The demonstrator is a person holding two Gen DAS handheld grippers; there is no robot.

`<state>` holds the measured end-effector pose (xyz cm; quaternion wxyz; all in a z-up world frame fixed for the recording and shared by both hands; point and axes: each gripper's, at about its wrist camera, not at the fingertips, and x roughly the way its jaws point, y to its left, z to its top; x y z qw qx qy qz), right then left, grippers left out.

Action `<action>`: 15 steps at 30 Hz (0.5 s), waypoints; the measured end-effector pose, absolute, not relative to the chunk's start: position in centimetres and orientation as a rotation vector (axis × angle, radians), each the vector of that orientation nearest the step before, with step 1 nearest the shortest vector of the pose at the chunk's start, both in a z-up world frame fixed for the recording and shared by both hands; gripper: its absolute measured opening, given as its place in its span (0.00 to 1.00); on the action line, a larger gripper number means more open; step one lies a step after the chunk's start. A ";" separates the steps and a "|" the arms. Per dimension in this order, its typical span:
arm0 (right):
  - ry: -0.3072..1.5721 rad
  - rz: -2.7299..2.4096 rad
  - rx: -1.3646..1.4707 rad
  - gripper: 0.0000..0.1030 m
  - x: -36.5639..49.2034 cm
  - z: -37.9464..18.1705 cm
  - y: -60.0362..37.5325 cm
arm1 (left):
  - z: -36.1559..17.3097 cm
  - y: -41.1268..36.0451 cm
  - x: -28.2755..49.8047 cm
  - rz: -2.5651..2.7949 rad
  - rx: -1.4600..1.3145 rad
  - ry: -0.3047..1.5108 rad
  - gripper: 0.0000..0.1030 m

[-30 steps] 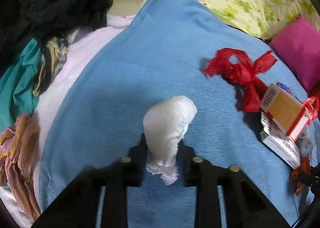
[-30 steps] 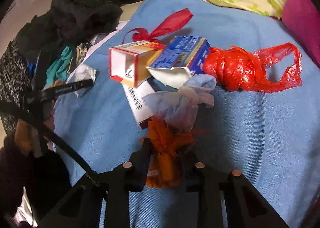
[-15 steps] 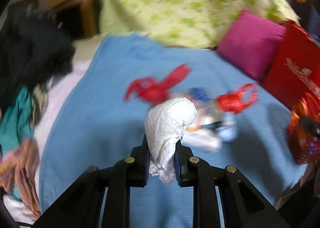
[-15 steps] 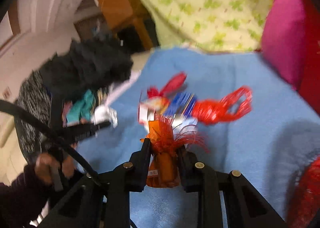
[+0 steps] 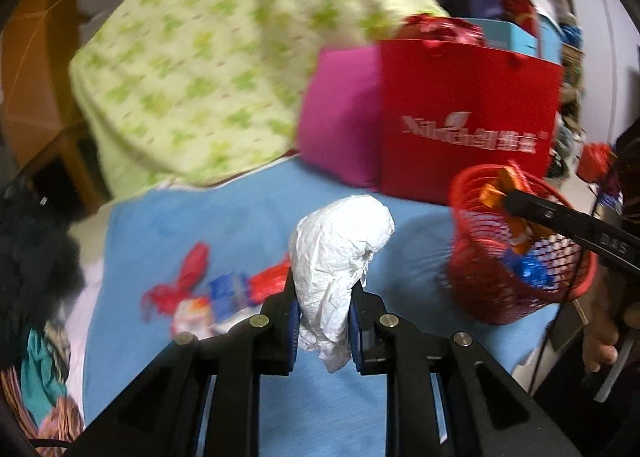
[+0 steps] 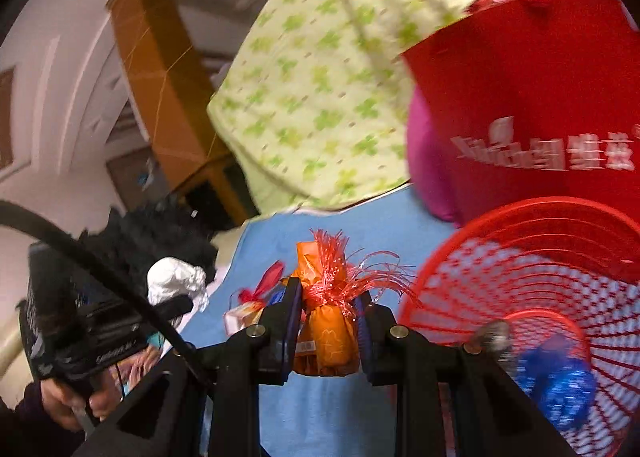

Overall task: Collect trash
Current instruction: 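Carry the tissue and candy over the red mesh basket and open both tools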

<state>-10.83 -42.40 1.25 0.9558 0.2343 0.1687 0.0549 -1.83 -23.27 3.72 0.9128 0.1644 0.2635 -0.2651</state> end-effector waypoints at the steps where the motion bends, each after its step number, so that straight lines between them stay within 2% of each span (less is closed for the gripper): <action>1: 0.332 0.092 0.490 0.26 -11.2 1.2 -43.2 | 3.9 -24.4 -2.2 -0.564 0.352 0.539 0.21; 15: 0.300 -0.157 0.727 0.27 -15.2 -0.8 -53.3 | 3.6 -35.4 -3.8 -0.788 0.387 0.594 0.22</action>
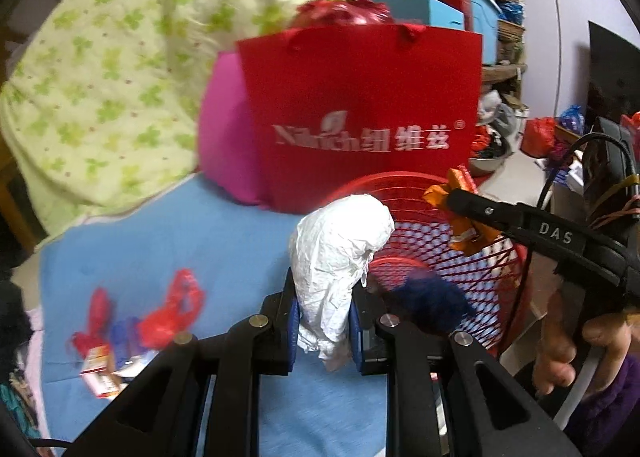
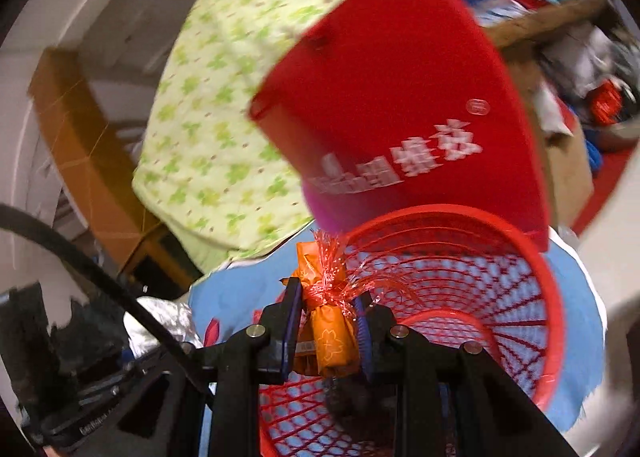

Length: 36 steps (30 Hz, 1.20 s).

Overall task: Collect trash
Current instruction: 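Carry the tissue and candy over the red mesh basket and open both tools, then grasp the blue face mask with the right tool while the left tool grasps the orange-white medicine box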

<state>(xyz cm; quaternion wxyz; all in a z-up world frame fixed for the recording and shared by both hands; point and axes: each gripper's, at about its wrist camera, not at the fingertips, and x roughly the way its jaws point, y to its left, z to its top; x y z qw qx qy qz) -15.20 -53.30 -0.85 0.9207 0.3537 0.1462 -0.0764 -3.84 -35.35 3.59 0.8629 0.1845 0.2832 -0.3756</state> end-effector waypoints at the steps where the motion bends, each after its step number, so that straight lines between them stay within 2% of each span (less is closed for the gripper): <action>1: 0.299 -0.172 0.742 0.28 -15.5 -1.0 -53.8 | 3.5 -35.9 -3.8 -0.806 0.382 0.600 0.22; 4: 0.292 -0.193 0.779 0.28 -16.1 -1.4 -54.6 | 3.1 -37.6 -4.0 -0.860 0.369 0.614 0.25; 5: 0.288 -0.194 0.786 0.29 -16.1 -1.5 -54.8 | 2.9 -38.1 -4.0 -0.882 0.360 0.620 0.31; 6: 0.283 -0.199 0.790 0.29 -16.1 -1.4 -54.9 | 2.8 -38.4 -3.9 -0.891 0.354 0.625 0.37; 8: 0.270 -0.202 0.814 0.29 -16.2 -1.5 -55.3 | 2.6 -38.6 -3.6 -0.908 0.322 0.627 0.68; 9: 0.264 -0.197 0.823 0.29 -16.3 -1.6 -55.4 | 2.6 -38.2 -3.5 -0.910 0.301 0.619 0.71; 11: 0.243 -0.204 0.826 0.29 -16.5 -1.5 -55.4 | 2.6 -37.3 -3.2 -0.922 0.266 0.609 0.71; 12: 0.239 -0.205 0.821 0.33 -16.5 -1.4 -55.3 | 2.5 -37.0 -3.0 -0.918 0.261 0.612 0.71; 14: 0.229 -0.197 0.808 0.53 -16.4 -1.1 -54.9 | 2.4 -35.8 -2.6 -0.896 0.252 0.621 0.71; 15: 0.219 -0.204 0.800 0.71 -16.5 -1.0 -54.7 | 2.4 -35.1 -2.3 -0.886 0.248 0.622 0.71; 21: 0.159 -0.169 0.709 0.72 -16.3 0.4 -52.3 | 1.8 -27.3 -1.2 -0.725 0.240 0.583 0.75; 29: 0.071 0.004 0.443 0.72 -14.6 3.3 -43.5 | -1.8 -11.3 0.9 -0.317 0.217 0.608 0.76; 33: 0.110 0.103 0.353 0.72 -12.1 3.6 -38.4 | -3.7 -4.8 2.5 -0.147 0.156 0.648 0.76; 36: 0.220 0.160 0.353 0.72 -8.8 2.7 -35.4 | -4.5 -2.8 3.3 -0.102 0.118 0.658 0.76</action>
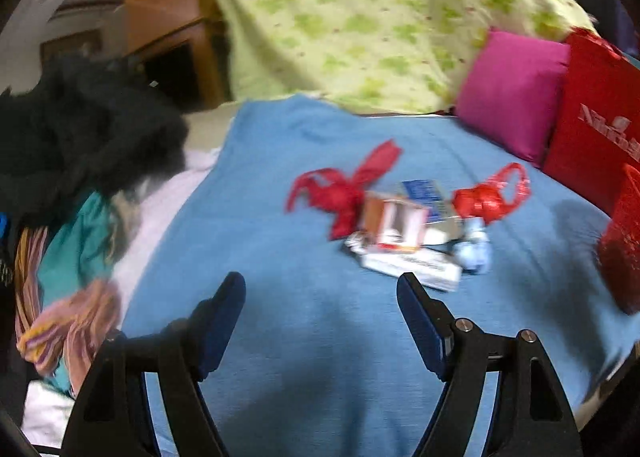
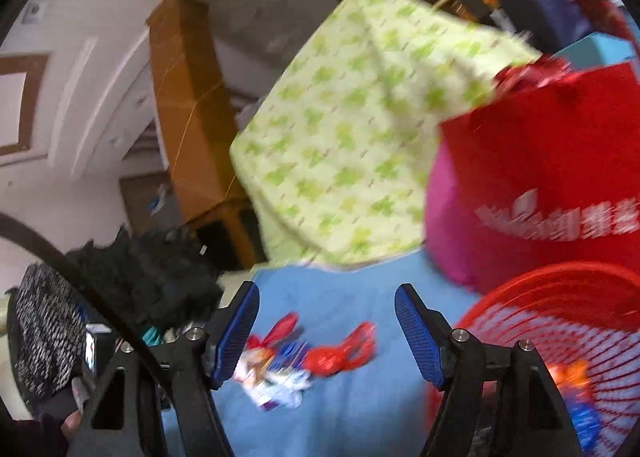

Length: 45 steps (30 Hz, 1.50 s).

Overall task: Collect trash
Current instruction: 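Grasp the blue face mask with the right tool while the left tool grasps the orange-white medicine box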

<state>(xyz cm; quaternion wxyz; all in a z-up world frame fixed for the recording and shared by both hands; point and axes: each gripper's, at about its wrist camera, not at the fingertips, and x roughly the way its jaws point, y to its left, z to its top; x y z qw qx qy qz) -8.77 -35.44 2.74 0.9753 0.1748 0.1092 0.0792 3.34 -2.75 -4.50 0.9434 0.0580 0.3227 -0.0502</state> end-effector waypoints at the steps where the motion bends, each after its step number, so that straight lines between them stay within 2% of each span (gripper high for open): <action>1: 0.263 0.170 0.362 0.72 -7.6 2.3 -34.9 | -4.7 -2.5 3.5 -0.100 0.107 0.659 0.76; 9: 0.671 0.246 0.478 0.70 2.6 -4.0 -31.0 | -6.7 -1.4 4.7 -0.138 0.060 0.687 0.76; 11: 0.741 0.262 0.496 0.68 5.1 -5.6 -29.9 | -6.7 -1.4 5.4 -0.150 0.033 0.699 0.76; 13: 0.799 0.272 0.511 0.61 6.9 -6.9 -29.1 | -6.4 -1.5 5.8 -0.156 0.032 0.697 0.76; 21: 0.988 0.253 0.633 0.51 13.2 -12.1 -26.8 | -4.4 -2.4 7.9 -0.169 0.068 0.683 0.76; 24: 1.067 0.250 0.639 0.32 14.1 -13.7 -26.1 | -4.2 -3.2 9.0 -0.186 0.074 0.699 0.76; 27: 1.054 0.228 0.637 0.28 13.4 -13.2 -26.9 | -4.2 -4.6 10.1 -0.215 0.084 0.721 0.76; 32: 0.943 0.174 0.614 0.28 11.0 -10.6 -30.0 | -4.9 -8.3 12.3 -0.247 0.108 0.752 0.81; 36: 0.860 0.146 0.532 0.28 9.1 -8.3 -31.0 | -6.4 -10.7 14.3 -0.228 0.136 0.800 0.81; 42: 0.751 0.146 0.487 0.28 6.8 -6.0 -32.3 | -8.1 -11.0 16.1 -0.180 0.098 0.865 0.80; 43: 0.730 0.151 0.483 0.28 6.5 -5.6 -32.4 | -8.3 -10.9 16.2 -0.179 0.093 0.870 0.74; 44: 0.709 0.154 0.476 0.28 6.2 -5.2 -32.5 | -8.4 -11.0 16.4 -0.179 0.092 0.877 0.62; 45: 0.691 0.157 0.469 0.28 6.1 -4.9 -32.3 | -8.6 -11.0 16.6 -0.180 0.094 0.887 0.55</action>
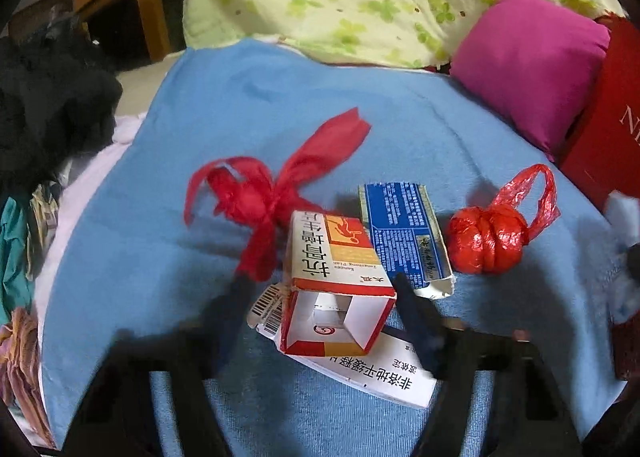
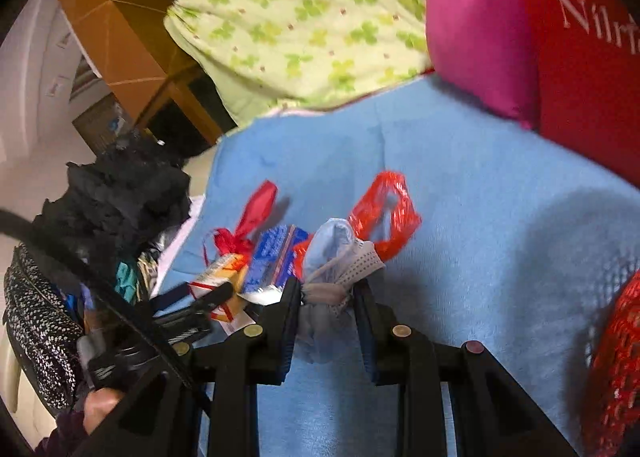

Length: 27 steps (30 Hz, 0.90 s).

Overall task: Collect trash
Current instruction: 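Grasp the blue face mask with the right tool while the left tool grasps the orange-white medicine box, then carry the box and mask over the red basket and open both tools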

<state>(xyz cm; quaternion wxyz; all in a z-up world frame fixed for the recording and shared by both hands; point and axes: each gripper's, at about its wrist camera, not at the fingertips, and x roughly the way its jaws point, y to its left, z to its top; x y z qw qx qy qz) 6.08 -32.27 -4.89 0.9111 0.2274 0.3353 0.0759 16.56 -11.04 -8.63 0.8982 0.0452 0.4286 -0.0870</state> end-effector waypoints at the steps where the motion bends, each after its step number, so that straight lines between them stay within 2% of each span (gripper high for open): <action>1: 0.671 0.160 0.462 0.28 5.8 -4.5 -32.2 | -8.8 -11.1 16.7 -0.179 0.099 0.901 0.47; 6: 0.574 0.180 0.433 0.28 4.2 -2.7 -31.9 | -7.9 -10.8 15.7 -0.167 0.110 0.866 0.45; 14: 0.450 0.166 0.426 0.28 1.5 -0.8 -33.1 | -2.6 -10.8 11.0 -0.190 0.109 0.712 0.45; 27: 0.291 0.090 0.473 0.28 -4.3 1.6 -38.0 | 5.3 -18.2 3.9 -0.313 0.199 0.491 0.45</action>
